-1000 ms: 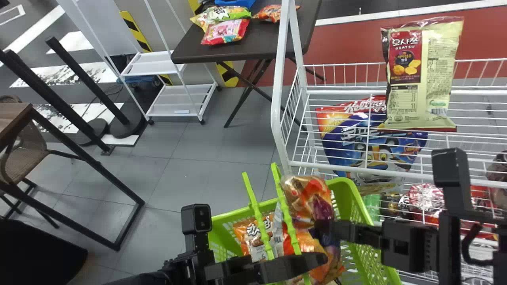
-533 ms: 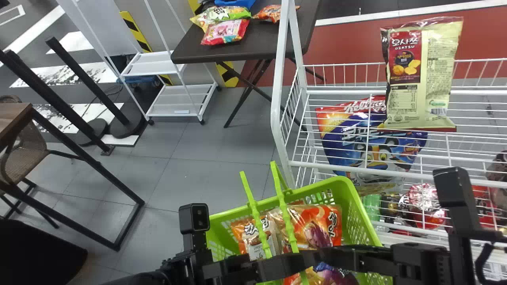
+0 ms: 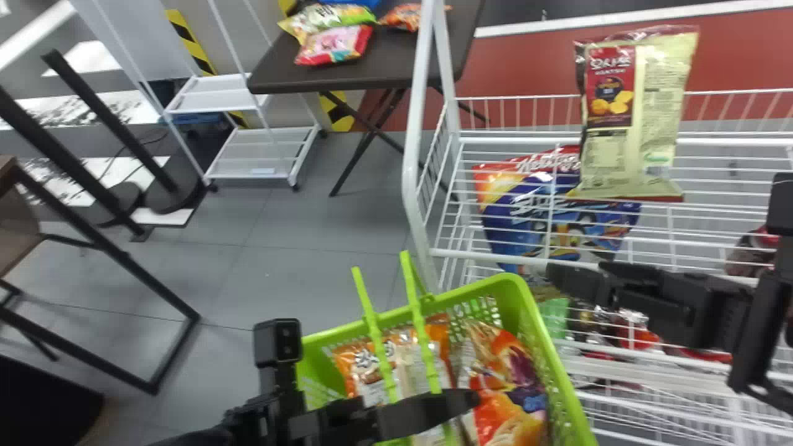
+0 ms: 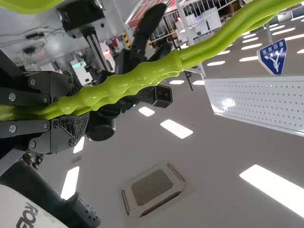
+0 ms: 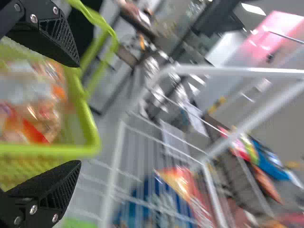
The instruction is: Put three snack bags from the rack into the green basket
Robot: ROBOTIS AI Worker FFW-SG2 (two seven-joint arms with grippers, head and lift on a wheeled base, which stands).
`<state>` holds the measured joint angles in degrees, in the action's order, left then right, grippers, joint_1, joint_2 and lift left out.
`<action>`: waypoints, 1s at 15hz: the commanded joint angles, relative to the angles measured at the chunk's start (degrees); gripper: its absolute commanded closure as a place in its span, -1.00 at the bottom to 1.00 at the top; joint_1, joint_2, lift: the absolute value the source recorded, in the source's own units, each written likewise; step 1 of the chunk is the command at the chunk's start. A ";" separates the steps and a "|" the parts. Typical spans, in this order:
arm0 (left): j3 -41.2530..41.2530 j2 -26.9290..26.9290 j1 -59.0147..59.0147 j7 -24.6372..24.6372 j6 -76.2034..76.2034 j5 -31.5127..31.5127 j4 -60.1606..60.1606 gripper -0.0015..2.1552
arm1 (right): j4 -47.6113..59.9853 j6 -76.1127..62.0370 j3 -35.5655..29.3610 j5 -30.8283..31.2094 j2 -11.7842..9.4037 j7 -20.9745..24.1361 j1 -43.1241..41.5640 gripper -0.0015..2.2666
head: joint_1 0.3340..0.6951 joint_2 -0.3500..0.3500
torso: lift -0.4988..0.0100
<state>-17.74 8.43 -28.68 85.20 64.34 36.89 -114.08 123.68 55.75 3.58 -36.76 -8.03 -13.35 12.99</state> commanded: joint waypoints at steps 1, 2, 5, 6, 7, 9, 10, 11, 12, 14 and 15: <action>0.87 -0.08 -0.94 -0.30 -2.33 -4.11 -2.29 0.99 | -2.12 -17.47 3.10 15.23 -0.76 2.37 2.56 -0.94 | 1.00 0.45 | 0.96; 1.49 -0.17 -1.12 -0.47 -2.85 -5.52 -2.82 0.99 | -4.14 -24.15 4.86 20.24 -1.20 4.83 3.44 -0.95 | 1.00 0.34 | 0.96; 3.42 -0.17 -1.82 -0.83 -3.38 -10.35 -5.01 0.99 | -11.97 -44.01 6.53 25.95 -1.02 8.52 8.10 -0.96 | 1.00 0.07 | 0.96; 3.95 -0.08 -2.17 -1.09 -3.38 -11.85 -5.89 0.99 | -13.81 -48.23 6.35 26.74 -0.84 8.61 9.59 -0.96 | 1.00 -0.03 | 0.96; 4.56 -0.08 -2.35 -0.91 -3.38 -12.55 -6.24 0.99 | -15.22 -52.10 5.91 27.45 -0.84 8.69 11.18 -0.96 | 1.00 -0.06 | 0.96; 5.00 -0.08 -2.44 -0.74 -3.38 -12.72 -6.24 0.99 | -16.89 -59.30 4.33 27.45 -0.58 8.61 14.69 -0.96 | 1.00 -0.14 | 0.96; 5.09 0.00 -2.44 -0.83 -3.38 -12.81 -6.24 0.99 | -17.77 -62.47 3.54 27.45 -0.41 8.34 16.45 -0.96 | 1.00 -0.19 | 0.96; 5.00 0.09 -2.44 -0.83 -3.38 -12.81 -6.16 0.99 | -18.21 -64.58 3.28 28.15 -0.41 8.08 18.12 -0.96 | 1.00 -0.24 | 0.96; 5.00 0.00 -2.44 -0.83 -3.38 -12.81 -6.07 0.99 | -18.56 -66.33 3.28 28.68 -0.41 8.08 19.09 -0.96 | 1.00 -0.32 | 0.96; 5.18 -0.17 -2.44 -1.09 -3.20 -12.90 -6.07 0.99 | -19.44 -71.26 2.84 28.68 -0.32 8.08 20.76 -0.95 | 1.00 -0.37 | 0.96; 5.26 -0.17 -2.44 -1.09 -3.20 -13.08 -6.07 0.99 | -20.32 -73.89 2.22 28.68 -0.05 8.08 21.11 -0.95 | 1.00 -0.39 | 0.96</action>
<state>-12.63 8.34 -31.11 84.13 61.00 23.98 -120.16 104.36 -14.52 6.46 -8.12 -8.37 -5.25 33.21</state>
